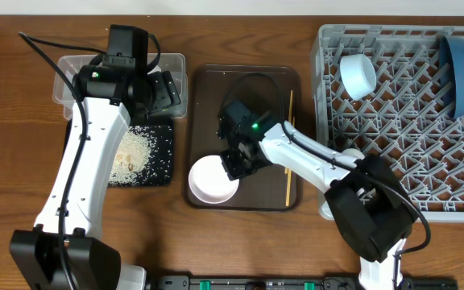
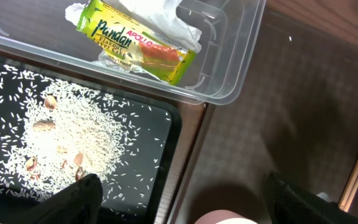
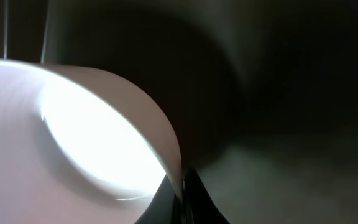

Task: Sort waste into correct bins and load items into the dishwasher rack
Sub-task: 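Lift the white bowl and set it tilted in the rack with the right gripper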

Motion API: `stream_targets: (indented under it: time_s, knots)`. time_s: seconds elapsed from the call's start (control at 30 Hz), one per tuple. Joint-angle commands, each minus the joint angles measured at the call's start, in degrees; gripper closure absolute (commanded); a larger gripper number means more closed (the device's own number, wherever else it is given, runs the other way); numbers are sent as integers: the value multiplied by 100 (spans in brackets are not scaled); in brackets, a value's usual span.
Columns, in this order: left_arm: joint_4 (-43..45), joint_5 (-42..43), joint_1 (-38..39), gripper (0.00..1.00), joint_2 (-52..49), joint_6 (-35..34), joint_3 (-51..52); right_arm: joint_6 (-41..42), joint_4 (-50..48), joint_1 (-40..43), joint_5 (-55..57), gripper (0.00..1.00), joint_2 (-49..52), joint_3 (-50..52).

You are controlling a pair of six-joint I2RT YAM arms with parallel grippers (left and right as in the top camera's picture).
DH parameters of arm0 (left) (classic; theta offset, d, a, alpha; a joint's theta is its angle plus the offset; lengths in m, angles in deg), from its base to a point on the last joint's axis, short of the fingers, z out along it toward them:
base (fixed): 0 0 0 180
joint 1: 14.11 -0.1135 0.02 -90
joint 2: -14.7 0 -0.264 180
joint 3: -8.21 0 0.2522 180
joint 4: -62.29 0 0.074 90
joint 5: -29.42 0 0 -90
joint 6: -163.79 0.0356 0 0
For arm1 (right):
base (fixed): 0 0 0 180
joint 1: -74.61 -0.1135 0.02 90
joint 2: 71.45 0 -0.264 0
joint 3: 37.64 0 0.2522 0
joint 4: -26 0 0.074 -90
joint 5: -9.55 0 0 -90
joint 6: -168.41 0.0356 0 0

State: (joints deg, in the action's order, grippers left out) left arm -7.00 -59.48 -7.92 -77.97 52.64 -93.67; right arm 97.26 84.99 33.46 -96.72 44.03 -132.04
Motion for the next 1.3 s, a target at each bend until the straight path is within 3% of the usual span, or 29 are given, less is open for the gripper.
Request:
stream_targets:
  time_s: [0.0,0.23,0.43,0.67,1.1,1.27]
  knots:
    - [-15,-52,-17,15,72,4,-94,-70,199,284,404,99,-278,-509]
    - [-15,-52,-17,15,72,4,-94,94,962,1167,2800,99,-1069,-1421]
    - [-15,-52,-17,15,72,4,-94,538,1309,1797,5698,100,-1681,-1460]
    - [-15,-52,-17,15,72,4,-94,726,2782,1982,8323,99,-1746,-1384]
    - [-15,-52,-17,15,72,4,-94,695,3080,2485,8999,99,-1744,-874]
    - [-15,-52,-17,15,72,4,-94,-98,2391,2618,8948,99,-1729,-463]
